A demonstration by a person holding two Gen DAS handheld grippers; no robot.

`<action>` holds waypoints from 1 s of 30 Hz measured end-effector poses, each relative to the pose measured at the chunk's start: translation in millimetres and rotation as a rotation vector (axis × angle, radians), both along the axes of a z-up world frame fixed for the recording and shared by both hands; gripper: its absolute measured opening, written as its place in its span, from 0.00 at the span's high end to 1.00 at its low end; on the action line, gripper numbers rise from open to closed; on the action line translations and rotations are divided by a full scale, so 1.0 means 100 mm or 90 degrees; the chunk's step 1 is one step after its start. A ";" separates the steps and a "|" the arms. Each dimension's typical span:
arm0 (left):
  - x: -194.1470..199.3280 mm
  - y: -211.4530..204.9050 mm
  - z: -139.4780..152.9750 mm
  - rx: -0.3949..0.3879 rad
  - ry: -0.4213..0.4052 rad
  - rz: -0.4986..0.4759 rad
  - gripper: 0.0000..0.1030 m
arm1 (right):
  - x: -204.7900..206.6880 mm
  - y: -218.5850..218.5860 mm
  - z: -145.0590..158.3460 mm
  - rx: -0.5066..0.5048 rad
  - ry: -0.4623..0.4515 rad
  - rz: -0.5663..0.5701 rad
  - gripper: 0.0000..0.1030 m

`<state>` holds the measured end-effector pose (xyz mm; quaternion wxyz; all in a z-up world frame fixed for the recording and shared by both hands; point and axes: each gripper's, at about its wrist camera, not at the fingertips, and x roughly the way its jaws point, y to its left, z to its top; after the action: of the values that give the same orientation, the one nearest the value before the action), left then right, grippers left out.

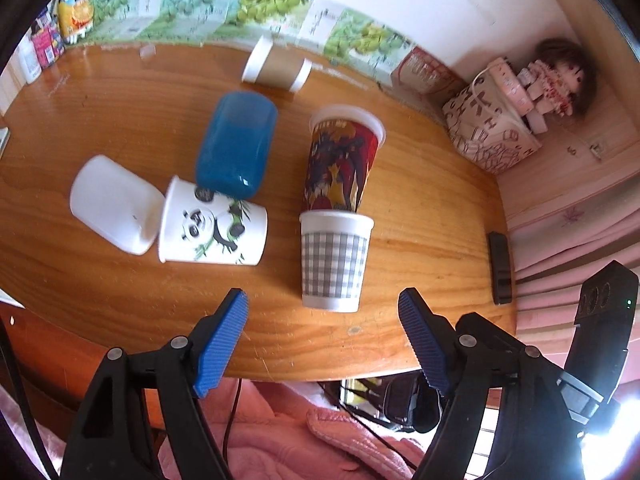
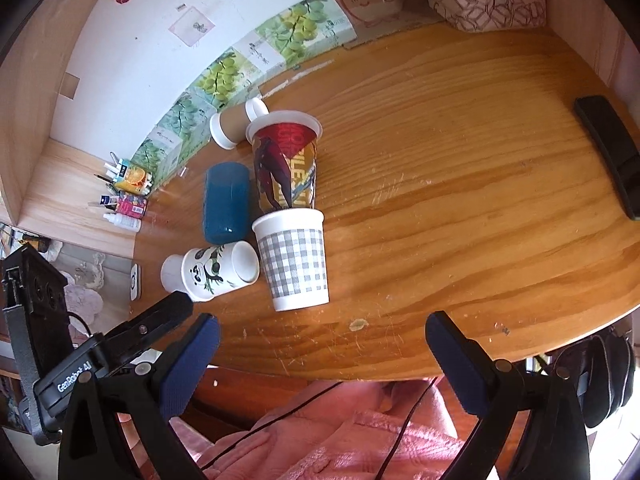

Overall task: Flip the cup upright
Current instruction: 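Move the right gripper to the plaid cup beside the red cup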

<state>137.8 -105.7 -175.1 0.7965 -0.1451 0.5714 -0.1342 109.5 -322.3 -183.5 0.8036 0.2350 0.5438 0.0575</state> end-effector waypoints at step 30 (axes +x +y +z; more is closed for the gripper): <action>0.11 0.69 -0.06 0.026 -0.065 -0.024 0.22 | 0.60 0.64 -0.46 -0.091 -0.143 0.000 0.00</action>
<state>149.2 -36.9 -180.6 0.8248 -0.1110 0.5352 -0.1446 169.1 -258.1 -229.9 0.8741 0.1694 0.4531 0.0443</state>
